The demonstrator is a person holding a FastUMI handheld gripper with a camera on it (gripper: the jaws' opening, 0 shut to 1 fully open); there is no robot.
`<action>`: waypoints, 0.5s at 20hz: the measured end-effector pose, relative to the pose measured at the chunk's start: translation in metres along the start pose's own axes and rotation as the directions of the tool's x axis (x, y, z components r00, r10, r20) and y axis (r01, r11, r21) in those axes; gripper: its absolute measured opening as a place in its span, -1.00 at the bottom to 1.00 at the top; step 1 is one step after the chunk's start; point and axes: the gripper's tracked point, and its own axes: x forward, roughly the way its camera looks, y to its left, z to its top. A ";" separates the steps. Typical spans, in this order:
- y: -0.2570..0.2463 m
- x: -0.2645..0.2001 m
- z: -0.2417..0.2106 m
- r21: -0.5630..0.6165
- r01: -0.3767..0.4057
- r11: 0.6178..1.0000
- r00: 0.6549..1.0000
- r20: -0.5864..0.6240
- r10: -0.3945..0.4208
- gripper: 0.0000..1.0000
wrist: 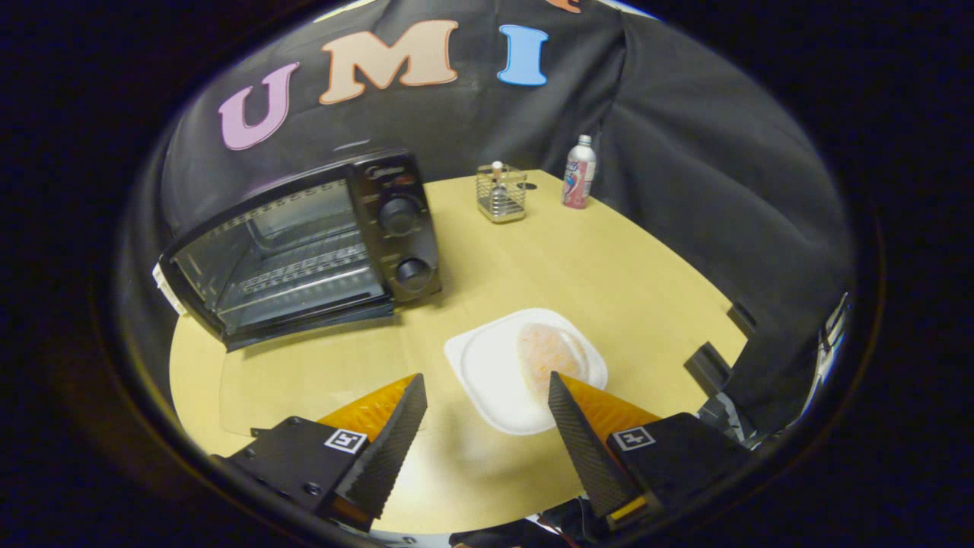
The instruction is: Open the toaster oven, put the food inside, and close the toaster oven door.
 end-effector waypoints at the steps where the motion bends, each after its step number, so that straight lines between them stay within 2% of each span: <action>1: -0.009 0.005 0.001 0.010 -0.003 1.000 1.000 0.002 0.003 1.00; 4: -0.031 0.025 0.000 0.034 -0.014 0.999 1.000 -0.017 0.014 1.00; 10: -0.042 0.057 -0.024 0.076 -0.048 0.996 0.994 -0.096 0.055 0.96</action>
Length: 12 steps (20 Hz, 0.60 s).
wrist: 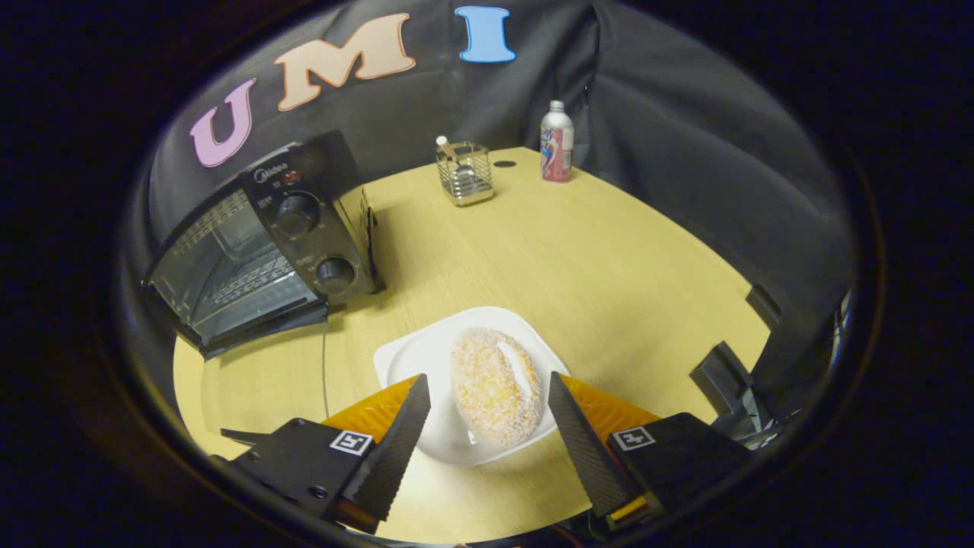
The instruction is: Open the toaster oven, put the food inside, and close the toaster oven door.
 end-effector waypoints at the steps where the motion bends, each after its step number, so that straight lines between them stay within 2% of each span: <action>1: -0.001 0.004 -0.003 0.006 -0.005 1.000 1.000 -0.009 0.005 0.96; 8: 0.000 0.020 -0.008 0.006 -0.046 0.999 0.998 -0.042 0.046 0.92; 12: 0.001 0.019 -0.007 0.002 -0.047 0.999 0.997 -0.058 0.047 0.61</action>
